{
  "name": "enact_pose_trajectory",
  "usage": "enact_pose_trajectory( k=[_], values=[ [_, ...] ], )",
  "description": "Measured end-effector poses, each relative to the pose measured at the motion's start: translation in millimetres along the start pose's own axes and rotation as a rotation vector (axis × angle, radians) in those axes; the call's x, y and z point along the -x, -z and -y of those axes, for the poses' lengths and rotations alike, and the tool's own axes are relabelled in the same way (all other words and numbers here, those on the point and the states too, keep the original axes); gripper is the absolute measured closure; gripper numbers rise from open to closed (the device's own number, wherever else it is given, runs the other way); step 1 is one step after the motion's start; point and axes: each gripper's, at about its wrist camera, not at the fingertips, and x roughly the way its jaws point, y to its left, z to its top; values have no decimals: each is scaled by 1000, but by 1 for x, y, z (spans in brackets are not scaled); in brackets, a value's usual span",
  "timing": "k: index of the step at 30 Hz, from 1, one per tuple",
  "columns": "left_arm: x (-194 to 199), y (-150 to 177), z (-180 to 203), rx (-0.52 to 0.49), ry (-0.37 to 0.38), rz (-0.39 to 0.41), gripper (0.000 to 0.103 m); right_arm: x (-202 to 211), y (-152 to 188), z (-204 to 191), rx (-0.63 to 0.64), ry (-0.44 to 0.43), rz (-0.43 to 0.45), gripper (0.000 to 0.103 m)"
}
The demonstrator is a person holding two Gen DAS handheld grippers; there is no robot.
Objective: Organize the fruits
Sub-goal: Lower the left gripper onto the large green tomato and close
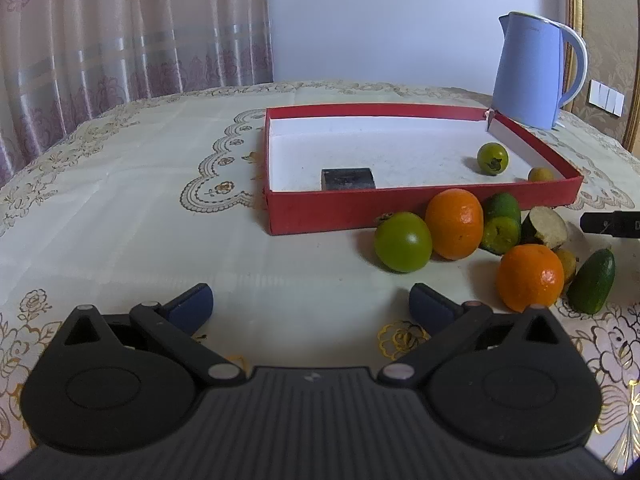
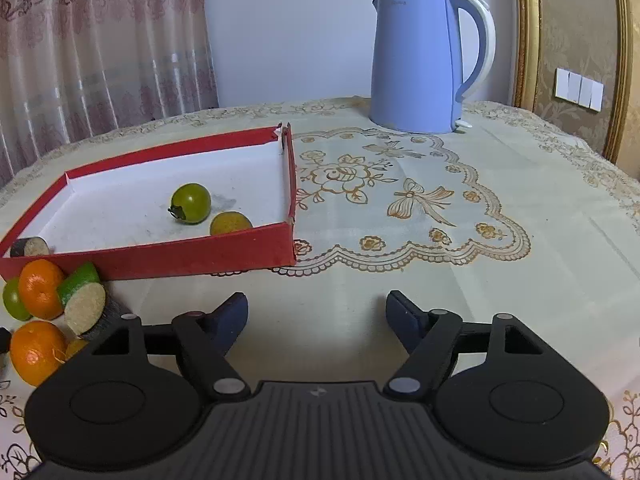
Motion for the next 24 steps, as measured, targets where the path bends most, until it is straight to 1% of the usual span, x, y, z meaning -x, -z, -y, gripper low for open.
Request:
enact_pose_trajectory(
  k=[4, 6, 8, 10, 12, 14, 16, 19, 20, 24],
  values=[
    [2, -4, 2, -1, 7, 1, 0, 2, 0, 5, -28, -29, 6, 23],
    [6, -9, 5, -3, 28, 14, 0, 1, 0, 7, -38, -42, 7, 22],
    [10, -15, 11, -35, 45, 30, 0, 1, 0, 7, -37, -41, 6, 22],
    [7, -19, 16, -68, 32, 34, 0, 1, 0, 6, -35, -41, 5, 21],
    [0, -20, 19, -89, 14, 27, 0, 1, 0, 7, -37, -45, 6, 19],
    [-7, -20, 19, -98, 20, 6, 0, 1, 0, 8, -42, -43, 5, 12],
    [-11, -20, 18, -92, 27, 1, 0, 1, 0, 9, -52, -43, 5, 12],
    [-15, -22, 15, -83, 46, -5, 6, 1, 0, 9, -55, -45, 6, 12],
    [-17, -23, 15, -78, 63, -11, 9, 1, 0, 9, -55, -45, 6, 12],
    [-21, -28, 15, -69, 74, -21, 11, 1, 0, 9, -57, -47, 7, 12]
  ],
)
